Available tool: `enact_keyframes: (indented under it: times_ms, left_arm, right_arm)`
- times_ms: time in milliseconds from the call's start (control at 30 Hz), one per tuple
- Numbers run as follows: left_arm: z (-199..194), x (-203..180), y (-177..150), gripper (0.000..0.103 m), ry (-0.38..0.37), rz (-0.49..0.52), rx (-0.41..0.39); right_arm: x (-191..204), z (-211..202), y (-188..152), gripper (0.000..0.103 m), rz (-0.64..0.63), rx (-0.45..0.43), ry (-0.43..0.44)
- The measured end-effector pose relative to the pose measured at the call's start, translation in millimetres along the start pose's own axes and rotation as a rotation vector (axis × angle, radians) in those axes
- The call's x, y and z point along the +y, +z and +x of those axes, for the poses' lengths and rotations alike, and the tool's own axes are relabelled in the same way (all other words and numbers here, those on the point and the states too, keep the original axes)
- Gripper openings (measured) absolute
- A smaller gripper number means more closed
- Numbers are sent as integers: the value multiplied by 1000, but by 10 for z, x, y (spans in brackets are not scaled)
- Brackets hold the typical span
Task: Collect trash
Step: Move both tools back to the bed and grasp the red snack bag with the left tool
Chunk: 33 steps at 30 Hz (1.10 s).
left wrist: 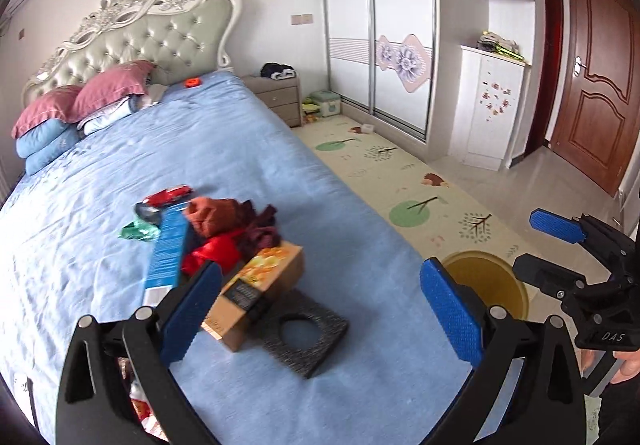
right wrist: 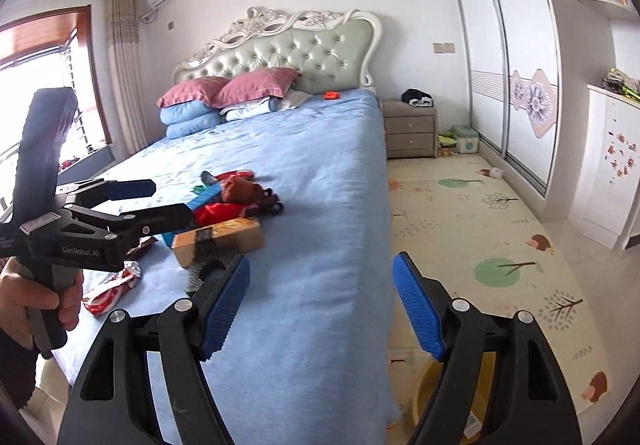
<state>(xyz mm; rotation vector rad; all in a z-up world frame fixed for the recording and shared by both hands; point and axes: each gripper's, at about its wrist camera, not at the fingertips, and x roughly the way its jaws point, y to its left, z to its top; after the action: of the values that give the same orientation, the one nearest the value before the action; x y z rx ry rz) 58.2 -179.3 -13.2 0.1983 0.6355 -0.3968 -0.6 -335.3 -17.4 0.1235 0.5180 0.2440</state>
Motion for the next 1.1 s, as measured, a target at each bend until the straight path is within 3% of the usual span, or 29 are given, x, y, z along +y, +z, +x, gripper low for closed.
enact_keyframes:
  times_ms: [267,533,800,967,1000,1067,1100]
  left_arm:
    - [-423,808,-359,99,123,-105,-29]
    - [-645,1273,-824,99,156,-183,-29]
    - [-510,1581,-1345,99,146,-255,68]
    - [-269,1515,-1522,98,121,-210,145]
    - [-212,1504,-1545,97,126,-201,166]
    - [-120,1505,-1597,76,108,-211,191]
    - [-67,1516,-1622,73,92,-223,210]
  right_arm:
    - [756,216,108,72,-80,-7,96]
    - [1343,265,65,72,-150,-13,127]
    - [1790,389,-55,72,-198,1,147]
    - [1921,508,-81,72,-189,28,168]
    - [1940,536,-81,72,-184,33,172]
    - [1967,583,-76,72,-180,41,176]
    - [1979,603,-74,72,-179,45,176]
